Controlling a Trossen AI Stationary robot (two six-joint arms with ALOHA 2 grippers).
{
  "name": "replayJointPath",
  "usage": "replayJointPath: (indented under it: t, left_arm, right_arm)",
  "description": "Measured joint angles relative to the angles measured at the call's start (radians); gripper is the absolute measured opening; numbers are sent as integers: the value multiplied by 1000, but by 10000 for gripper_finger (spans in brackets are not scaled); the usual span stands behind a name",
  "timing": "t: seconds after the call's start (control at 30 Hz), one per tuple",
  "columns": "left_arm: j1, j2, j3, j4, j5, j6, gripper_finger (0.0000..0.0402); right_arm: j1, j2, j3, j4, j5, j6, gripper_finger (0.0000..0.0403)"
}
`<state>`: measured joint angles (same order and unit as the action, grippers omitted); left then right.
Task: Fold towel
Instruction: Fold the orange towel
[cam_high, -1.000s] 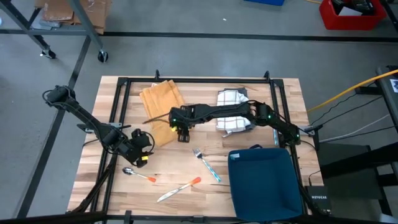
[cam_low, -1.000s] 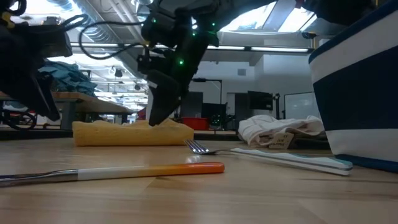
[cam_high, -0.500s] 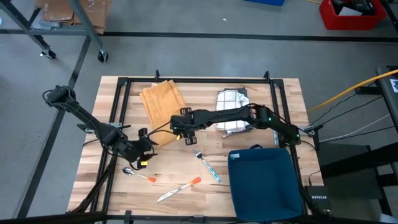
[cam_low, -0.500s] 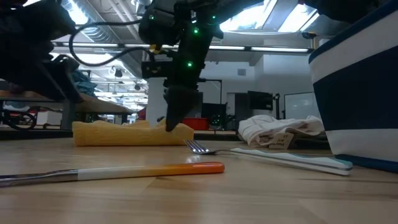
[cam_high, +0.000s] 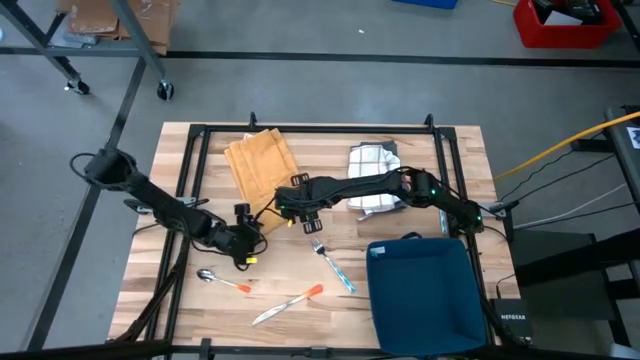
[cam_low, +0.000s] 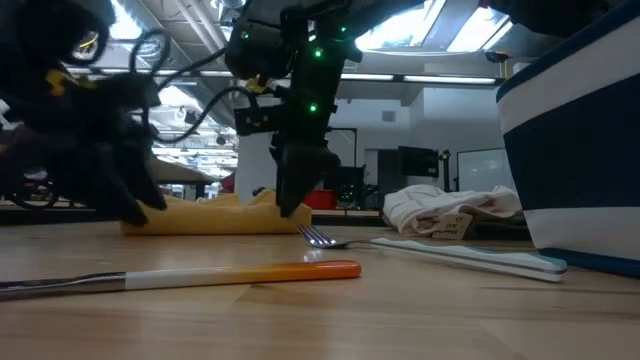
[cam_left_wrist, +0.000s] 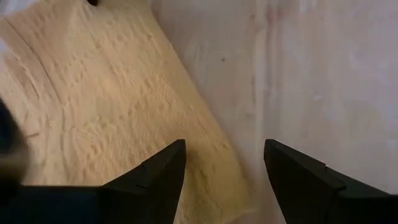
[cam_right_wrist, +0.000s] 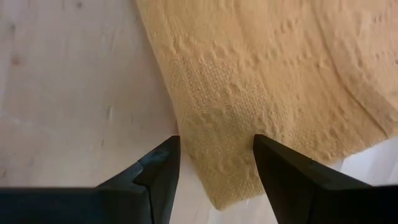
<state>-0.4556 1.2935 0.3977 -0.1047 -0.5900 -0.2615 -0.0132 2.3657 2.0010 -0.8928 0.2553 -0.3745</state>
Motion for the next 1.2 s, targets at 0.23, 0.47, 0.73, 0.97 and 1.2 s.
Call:
replayJointPath:
  t: [0.23,0.47,0.73,0.97,1.2]
  left_arm:
    - [52,103,2,46,1,-58,210]
    - [54,102,2,39,4,-147,188]
    - [56,103,2,11,-4,-266,99]
    - [50,103,1,8,-8,-363,20]
    - [4,90,8,17,82,-489,6]
  right_arm:
    - [0,37,1,16,22,-23,206]
    - [0,54,3,7,-21,-24,193]
    - [0,56,3,4,-87,-17,93]
    - [14,56,3,-10,-117,18,11]
    - [64,42,4,-84,-145,65,10]
